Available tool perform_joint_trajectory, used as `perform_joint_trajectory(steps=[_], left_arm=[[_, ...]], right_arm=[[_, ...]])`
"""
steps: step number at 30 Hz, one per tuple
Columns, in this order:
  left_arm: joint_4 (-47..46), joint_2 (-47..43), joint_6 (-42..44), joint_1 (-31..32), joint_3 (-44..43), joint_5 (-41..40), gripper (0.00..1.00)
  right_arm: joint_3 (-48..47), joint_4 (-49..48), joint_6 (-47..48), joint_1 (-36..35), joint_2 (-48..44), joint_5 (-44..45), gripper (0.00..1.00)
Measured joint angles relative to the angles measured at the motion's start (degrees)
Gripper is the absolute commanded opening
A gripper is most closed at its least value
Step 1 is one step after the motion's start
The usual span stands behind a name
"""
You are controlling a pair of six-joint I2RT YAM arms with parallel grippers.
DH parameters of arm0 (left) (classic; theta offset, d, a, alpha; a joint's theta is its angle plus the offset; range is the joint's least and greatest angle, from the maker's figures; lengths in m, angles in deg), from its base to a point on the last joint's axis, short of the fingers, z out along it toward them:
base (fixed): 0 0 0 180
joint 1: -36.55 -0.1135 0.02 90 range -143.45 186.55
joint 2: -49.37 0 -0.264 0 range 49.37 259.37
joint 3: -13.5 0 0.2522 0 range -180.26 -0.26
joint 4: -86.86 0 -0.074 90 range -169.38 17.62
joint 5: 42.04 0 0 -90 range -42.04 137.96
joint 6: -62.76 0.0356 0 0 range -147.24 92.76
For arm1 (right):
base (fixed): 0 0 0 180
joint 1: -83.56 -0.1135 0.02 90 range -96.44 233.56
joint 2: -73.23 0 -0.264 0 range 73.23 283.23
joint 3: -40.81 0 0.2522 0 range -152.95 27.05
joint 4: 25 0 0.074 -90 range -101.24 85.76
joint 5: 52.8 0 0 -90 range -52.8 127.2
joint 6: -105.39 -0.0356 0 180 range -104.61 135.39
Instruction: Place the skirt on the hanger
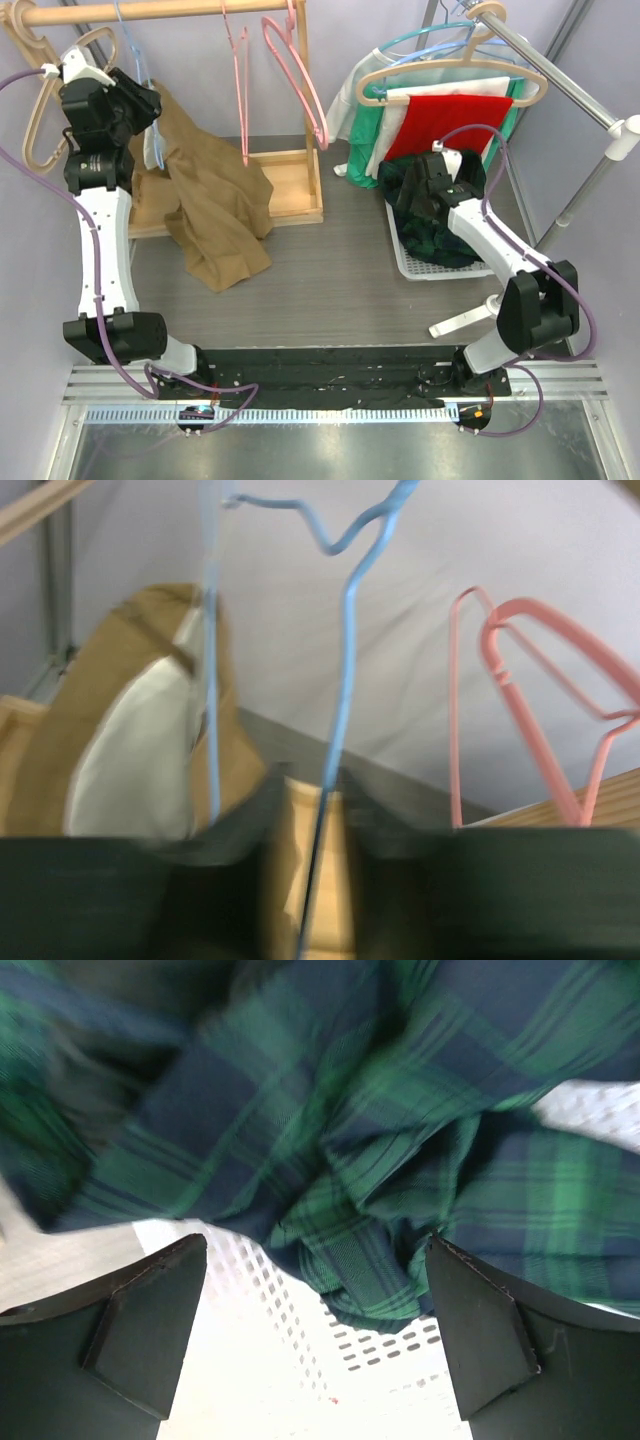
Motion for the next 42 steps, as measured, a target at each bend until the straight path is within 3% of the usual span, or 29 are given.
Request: perform_joint_trajectory(steps=[2,5,14,17,18,21,26,33,42], left_arm=[[2.4,-0.2,0.3,-0.9,0.0,0.6,0.69],[5.9,-0.4,0.7,-2.0,-0.8,1.6,0.76],[12.5,-4.2,1.7,-2.0,-5.7,7.0,0.8],[15.1,-6.2,1.8,-2.0,-8.7,8.0,0.8],[16.3,-6.8,1.7,-2.0,-10.2,8.4,0.8],[18.1,-9.3,1.5,-2.0,-12.4,10.7,0.8],[17.6,-14.9,0.3,-1.9,-10.0,21.5,0.77],[14.3,-19.3,1.7,4.8,3.6,36.9,0.74],[14.3,-21.0,3.8,13.2,25.6,38.7,0.74]], right_arm=[[0.9,0.1,0.0,0.2,1.7,-1.4,0.95],[1.7,0.5,0.0,0.2,4.0,-3.3,0.95],[4.1,2.6,-0.1,0.4,5.7,-3.9,0.89],[4.4,3.1,-0.2,0.8,9.0,-3.8,0.67],[4.4,3.3,-0.5,1.1,10.6,-3.8,0.35],[4.5,3.9,-0.9,2.0,14.2,-4.3,0.01],[4.2,6.3,-2.3,2.4,11.1,-3.9,0.01],[-5.0,10.6,-2.1,2.4,-3.1,-1.9,0.01],[-16.9,7.2,3.3,2.6,-14.8,-10.2,0.01]])
